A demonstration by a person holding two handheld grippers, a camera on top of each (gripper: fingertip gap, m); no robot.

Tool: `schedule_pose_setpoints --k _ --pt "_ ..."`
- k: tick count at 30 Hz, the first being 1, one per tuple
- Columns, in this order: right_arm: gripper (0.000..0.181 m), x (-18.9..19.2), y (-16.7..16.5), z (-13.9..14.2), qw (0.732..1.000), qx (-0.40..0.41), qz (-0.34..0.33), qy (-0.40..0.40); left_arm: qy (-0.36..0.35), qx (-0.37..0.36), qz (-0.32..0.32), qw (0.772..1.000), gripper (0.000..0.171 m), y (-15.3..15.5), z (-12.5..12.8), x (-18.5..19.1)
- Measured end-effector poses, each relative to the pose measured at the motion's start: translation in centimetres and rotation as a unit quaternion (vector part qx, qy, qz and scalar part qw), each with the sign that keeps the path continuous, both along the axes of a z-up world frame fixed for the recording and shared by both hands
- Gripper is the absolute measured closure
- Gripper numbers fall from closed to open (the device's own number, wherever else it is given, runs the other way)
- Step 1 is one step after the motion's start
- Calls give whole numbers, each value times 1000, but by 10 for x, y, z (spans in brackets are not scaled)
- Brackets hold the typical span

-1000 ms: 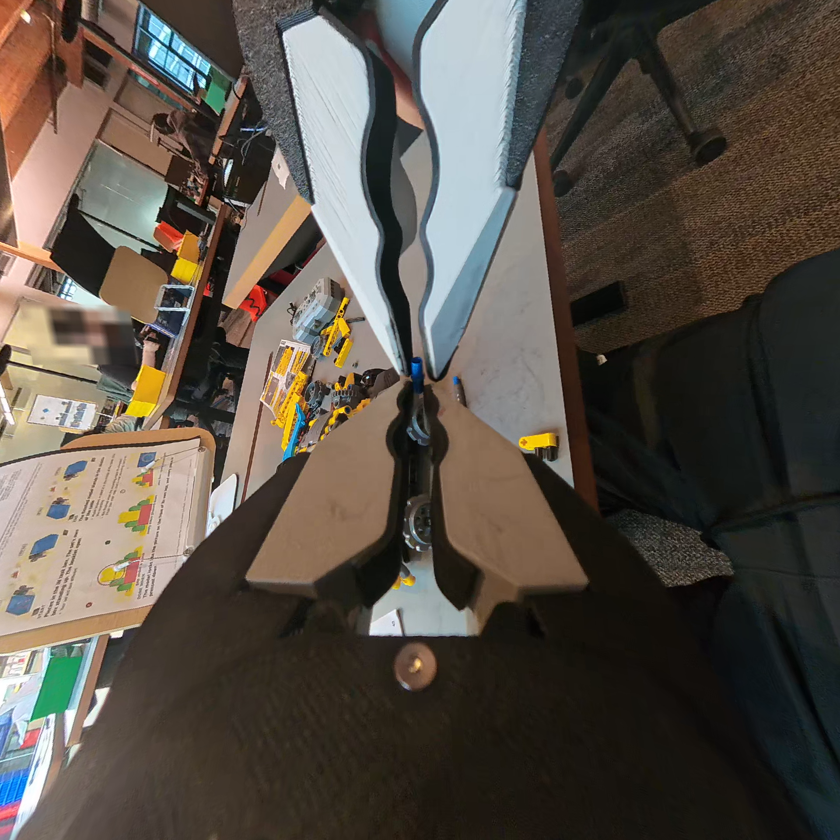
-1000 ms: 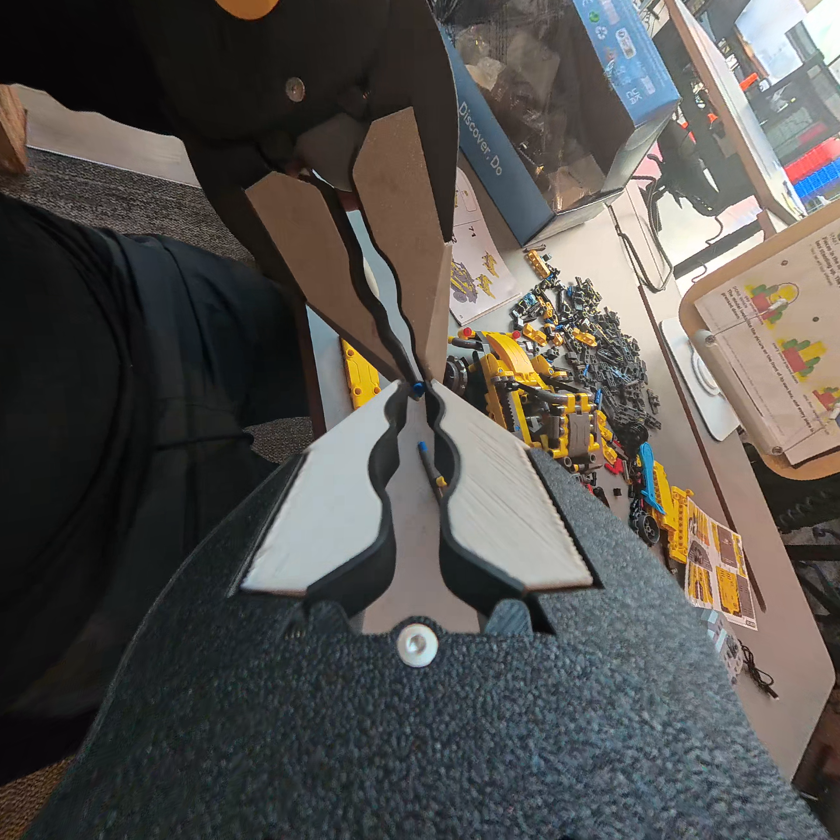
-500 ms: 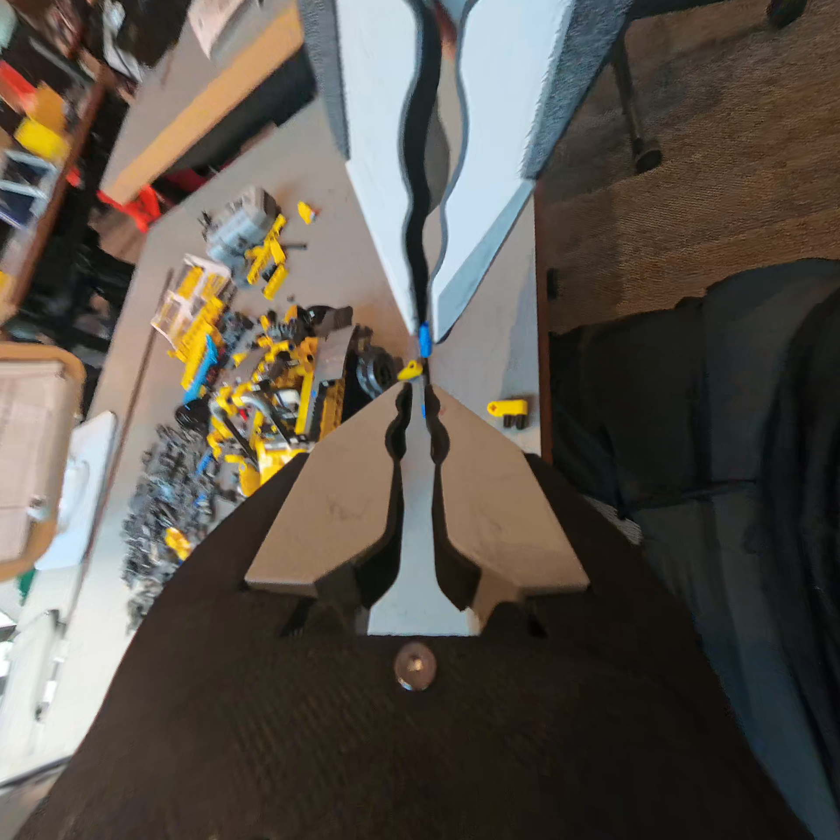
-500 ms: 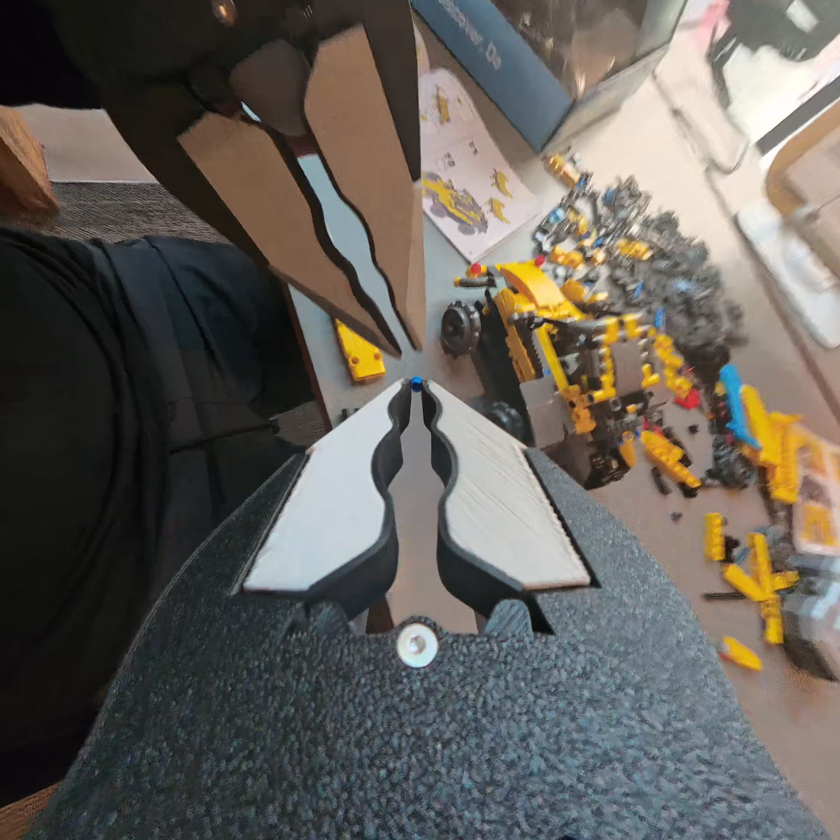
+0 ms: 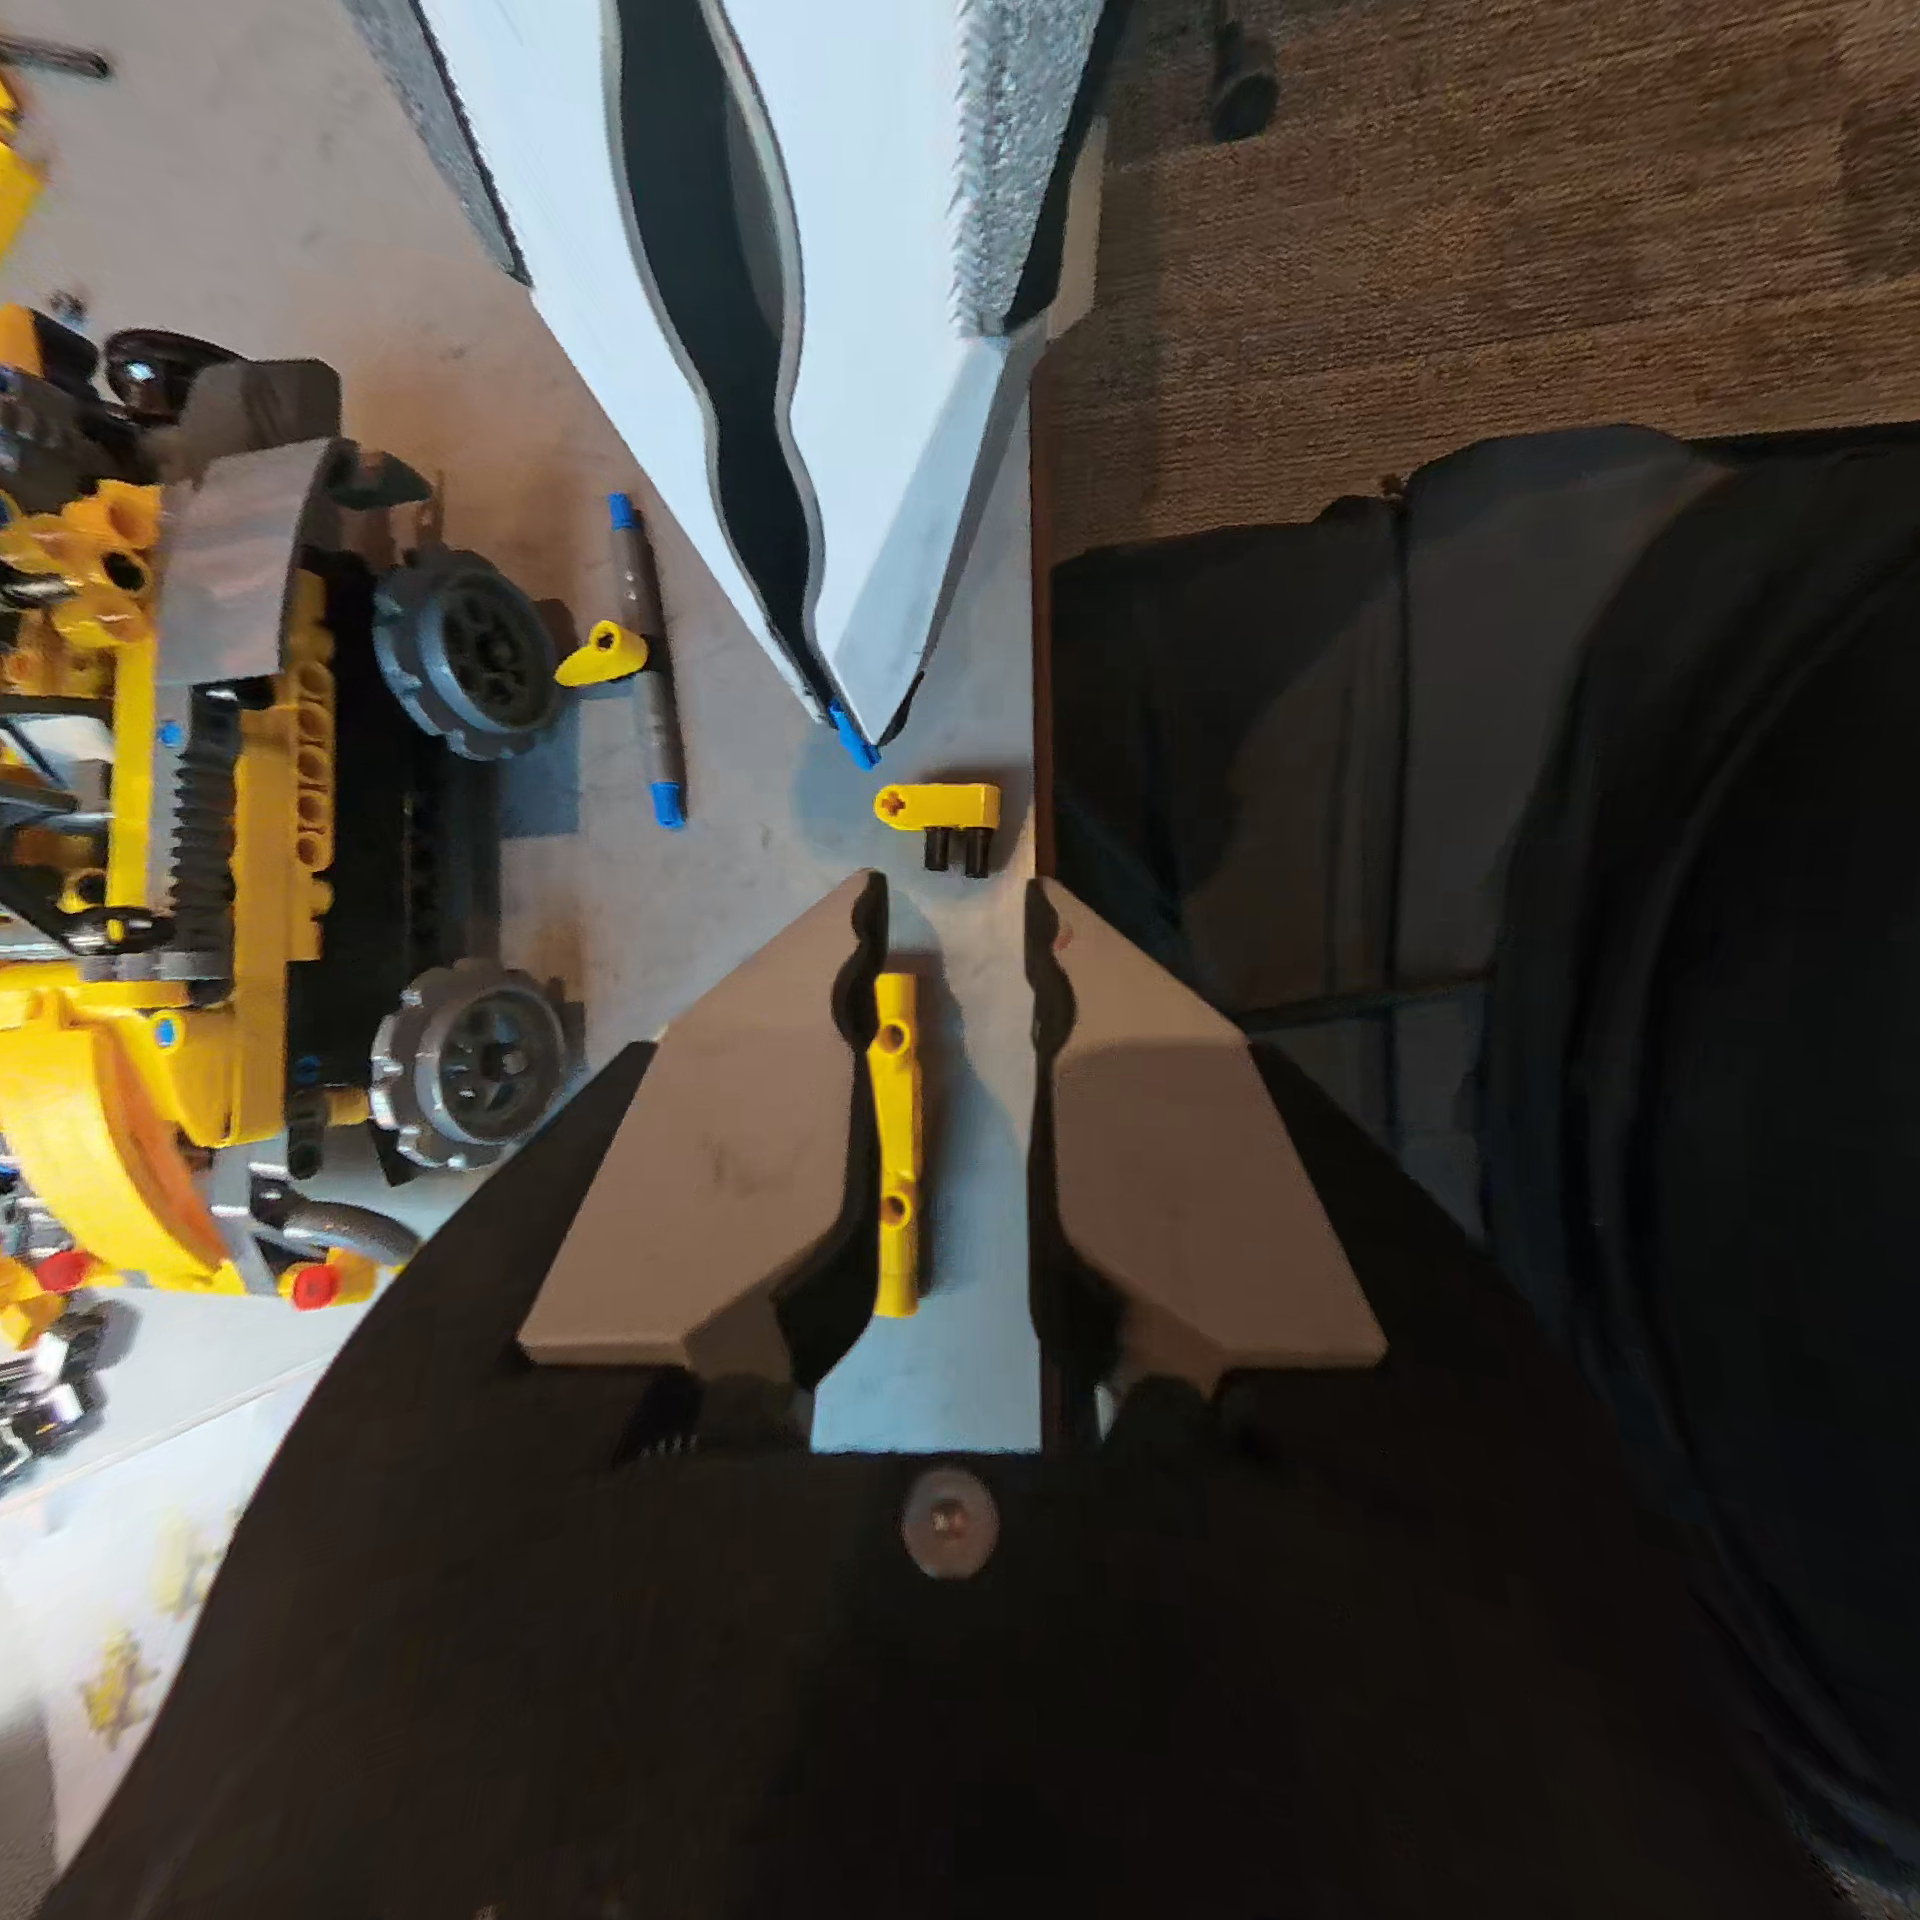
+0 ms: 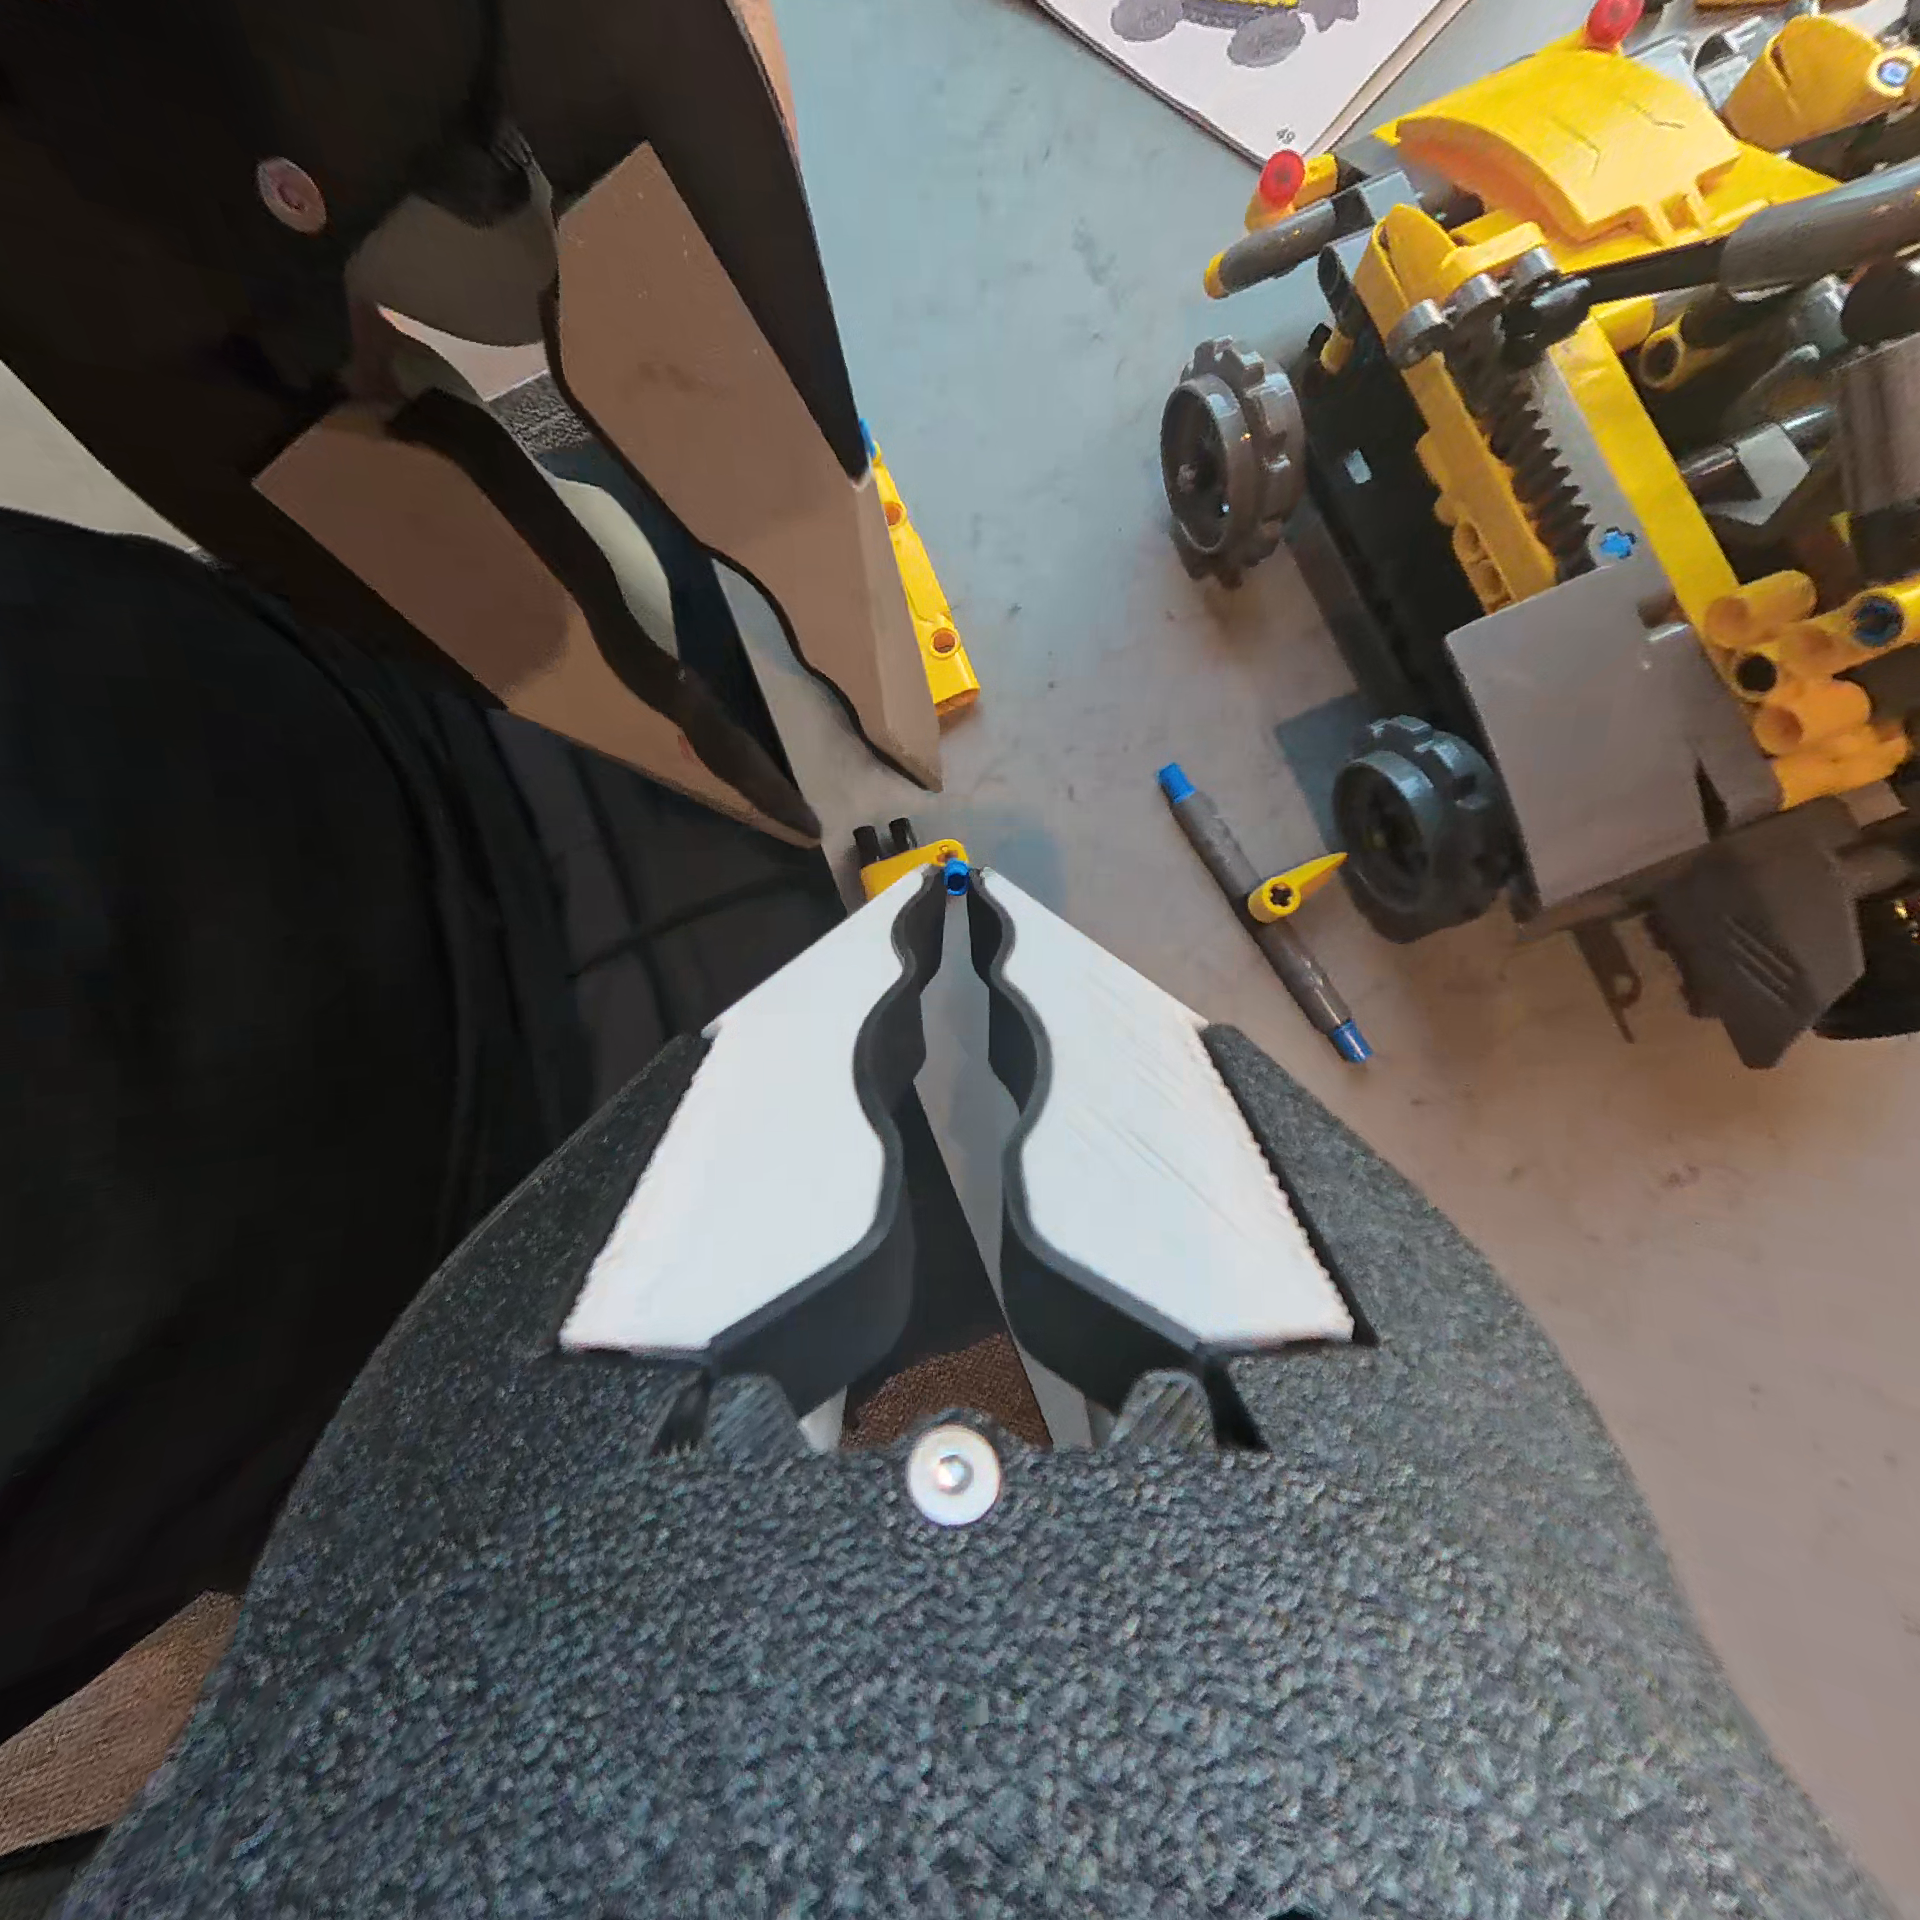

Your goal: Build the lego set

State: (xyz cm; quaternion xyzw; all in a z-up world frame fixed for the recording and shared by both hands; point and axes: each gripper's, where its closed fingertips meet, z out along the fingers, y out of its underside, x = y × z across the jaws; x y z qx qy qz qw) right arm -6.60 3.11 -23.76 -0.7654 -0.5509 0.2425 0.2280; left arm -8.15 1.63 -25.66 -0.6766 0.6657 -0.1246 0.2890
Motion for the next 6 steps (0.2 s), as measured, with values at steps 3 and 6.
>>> schedule_pose_setpoints --k 3,6 --pt "177 -1 -1 -2 1000 -7 5 -2 -4 -15 3 1000 149 -2 -4 3" --pt "177 -2 0 -3 1000 -2 9 -5 1 -12 1 1000 148 -2 -6 5"
